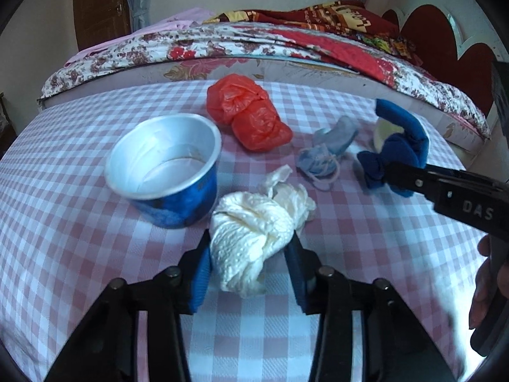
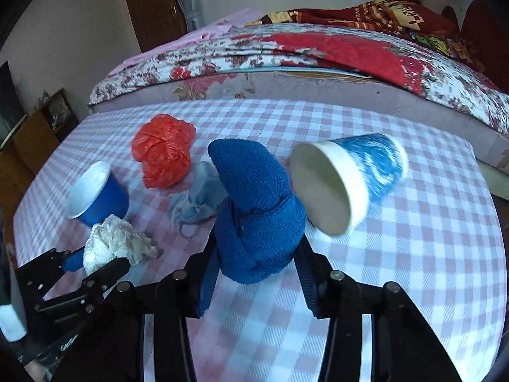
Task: Collect trash
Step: 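Grasp the white tissue with left tool while right tool grasps blue towel, then carry tissue and blue towel over the black bin and release both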
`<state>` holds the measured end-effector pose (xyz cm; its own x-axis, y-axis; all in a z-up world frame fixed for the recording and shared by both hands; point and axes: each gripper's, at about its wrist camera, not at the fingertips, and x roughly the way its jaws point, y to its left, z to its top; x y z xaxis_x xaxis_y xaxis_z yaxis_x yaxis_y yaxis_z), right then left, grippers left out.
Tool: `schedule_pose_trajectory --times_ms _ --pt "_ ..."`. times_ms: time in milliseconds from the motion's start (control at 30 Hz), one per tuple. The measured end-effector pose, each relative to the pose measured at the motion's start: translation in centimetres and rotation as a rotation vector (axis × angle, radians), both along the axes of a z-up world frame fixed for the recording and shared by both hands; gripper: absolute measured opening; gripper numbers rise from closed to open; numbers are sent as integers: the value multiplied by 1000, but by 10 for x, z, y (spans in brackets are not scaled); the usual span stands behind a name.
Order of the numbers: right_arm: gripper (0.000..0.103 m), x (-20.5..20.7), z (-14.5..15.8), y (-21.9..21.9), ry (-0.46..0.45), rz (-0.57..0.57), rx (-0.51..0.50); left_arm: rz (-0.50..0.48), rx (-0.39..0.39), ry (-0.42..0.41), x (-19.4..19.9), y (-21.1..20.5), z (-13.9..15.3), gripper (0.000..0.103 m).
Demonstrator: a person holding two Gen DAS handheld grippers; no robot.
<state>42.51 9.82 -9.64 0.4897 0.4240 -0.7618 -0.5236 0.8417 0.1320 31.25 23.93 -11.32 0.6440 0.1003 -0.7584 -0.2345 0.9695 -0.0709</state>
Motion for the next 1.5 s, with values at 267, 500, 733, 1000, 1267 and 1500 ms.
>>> schedule_pose_trajectory --times_ms 267,500,733,1000,1267,1500 --pt "47 -40 18 -47 -19 -23 68 -21 21 -66 -38 -26 16 44" --pt "47 -88 30 -81 -80 -23 43 -46 10 -90 -68 -53 27 44" --pt "47 -134 48 -123 -135 -50 49 -100 31 -142 -105 -92 45 44" --pt "47 -181 64 -175 -178 -88 61 -147 -4 -182 -136 -126 58 44" --pt "47 -221 75 -231 -237 -136 62 -218 -12 -209 -159 -170 65 44" --pt "47 -244 72 -273 -253 -184 56 -282 -49 -209 -169 -212 62 44"
